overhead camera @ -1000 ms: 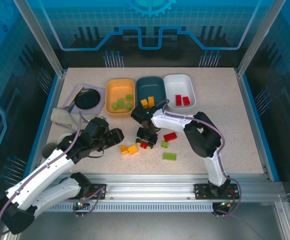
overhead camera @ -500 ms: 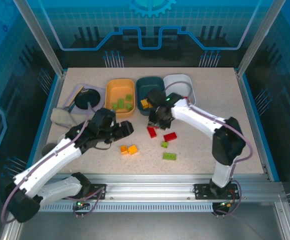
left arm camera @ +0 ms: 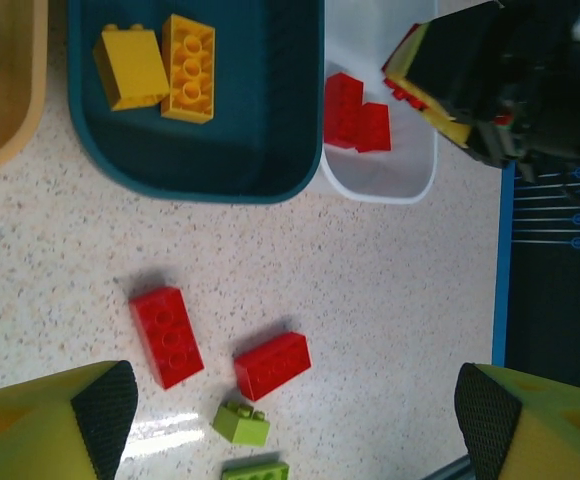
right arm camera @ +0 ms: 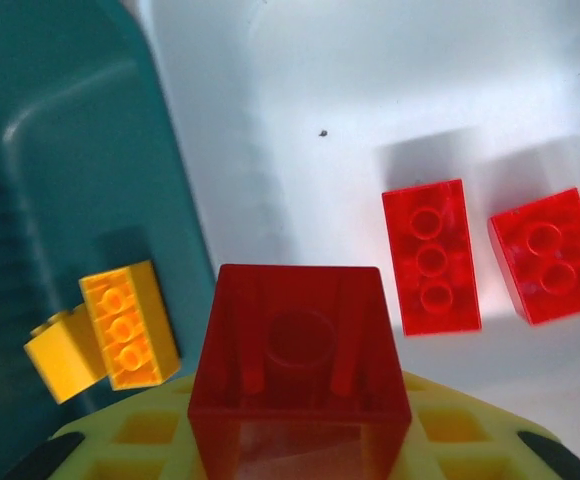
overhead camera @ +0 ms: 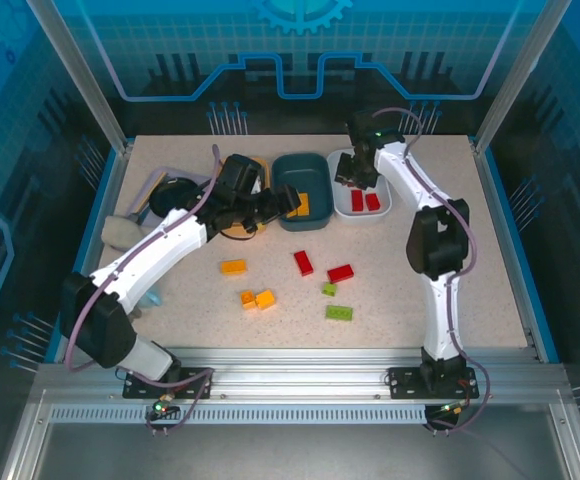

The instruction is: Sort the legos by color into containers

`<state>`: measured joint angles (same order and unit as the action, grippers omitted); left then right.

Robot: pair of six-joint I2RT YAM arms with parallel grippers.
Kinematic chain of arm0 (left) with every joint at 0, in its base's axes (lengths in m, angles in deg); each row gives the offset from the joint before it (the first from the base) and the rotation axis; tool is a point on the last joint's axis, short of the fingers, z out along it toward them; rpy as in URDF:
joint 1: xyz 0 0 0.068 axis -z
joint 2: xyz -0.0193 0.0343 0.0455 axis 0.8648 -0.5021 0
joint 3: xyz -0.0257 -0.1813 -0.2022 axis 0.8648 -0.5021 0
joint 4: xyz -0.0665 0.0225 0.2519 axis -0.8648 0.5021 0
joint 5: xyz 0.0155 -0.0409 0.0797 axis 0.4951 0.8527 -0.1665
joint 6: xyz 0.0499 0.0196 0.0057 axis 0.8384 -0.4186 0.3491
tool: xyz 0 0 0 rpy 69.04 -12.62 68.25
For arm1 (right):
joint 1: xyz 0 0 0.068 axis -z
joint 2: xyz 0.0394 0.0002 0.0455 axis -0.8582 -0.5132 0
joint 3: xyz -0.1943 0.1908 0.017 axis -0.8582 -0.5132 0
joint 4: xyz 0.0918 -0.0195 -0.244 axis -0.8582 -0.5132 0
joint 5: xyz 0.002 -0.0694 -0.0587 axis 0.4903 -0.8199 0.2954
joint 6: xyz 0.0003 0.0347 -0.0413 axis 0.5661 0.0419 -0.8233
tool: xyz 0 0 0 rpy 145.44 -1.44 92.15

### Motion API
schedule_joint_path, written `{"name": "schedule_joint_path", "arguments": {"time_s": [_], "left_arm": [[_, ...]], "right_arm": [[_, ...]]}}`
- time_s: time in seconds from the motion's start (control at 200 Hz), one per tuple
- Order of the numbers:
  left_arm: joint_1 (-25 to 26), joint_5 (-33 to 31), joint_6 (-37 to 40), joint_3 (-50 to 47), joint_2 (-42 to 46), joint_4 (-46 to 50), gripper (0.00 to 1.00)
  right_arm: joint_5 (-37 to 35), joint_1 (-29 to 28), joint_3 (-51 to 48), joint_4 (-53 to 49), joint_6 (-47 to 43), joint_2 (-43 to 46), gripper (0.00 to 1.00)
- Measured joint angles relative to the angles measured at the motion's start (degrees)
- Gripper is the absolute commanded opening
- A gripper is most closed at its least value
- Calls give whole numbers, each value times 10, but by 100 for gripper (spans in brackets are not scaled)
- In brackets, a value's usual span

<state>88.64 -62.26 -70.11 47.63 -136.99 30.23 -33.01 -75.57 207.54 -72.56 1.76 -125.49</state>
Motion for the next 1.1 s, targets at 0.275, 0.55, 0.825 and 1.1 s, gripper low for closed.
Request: {"name": "schedule_joint_path", "arguments": {"time_s": [0.275, 0.55, 0.825, 1.1], "left_arm": [[-5, 5, 5, 14, -12, 3, 86], [-5, 4, 14, 12, -11, 20, 86], [-5, -19, 13, -18, 9, 91, 85], [-5, -40, 13, -71, 92, 163, 82]], "right_arm": [[70, 26, 16, -35, -32, -66, 41], [108, 35, 16, -44, -51, -70, 61], [89, 32, 19, -55, -58, -28, 59], [14, -62, -168, 38, -90, 264, 60]]}}
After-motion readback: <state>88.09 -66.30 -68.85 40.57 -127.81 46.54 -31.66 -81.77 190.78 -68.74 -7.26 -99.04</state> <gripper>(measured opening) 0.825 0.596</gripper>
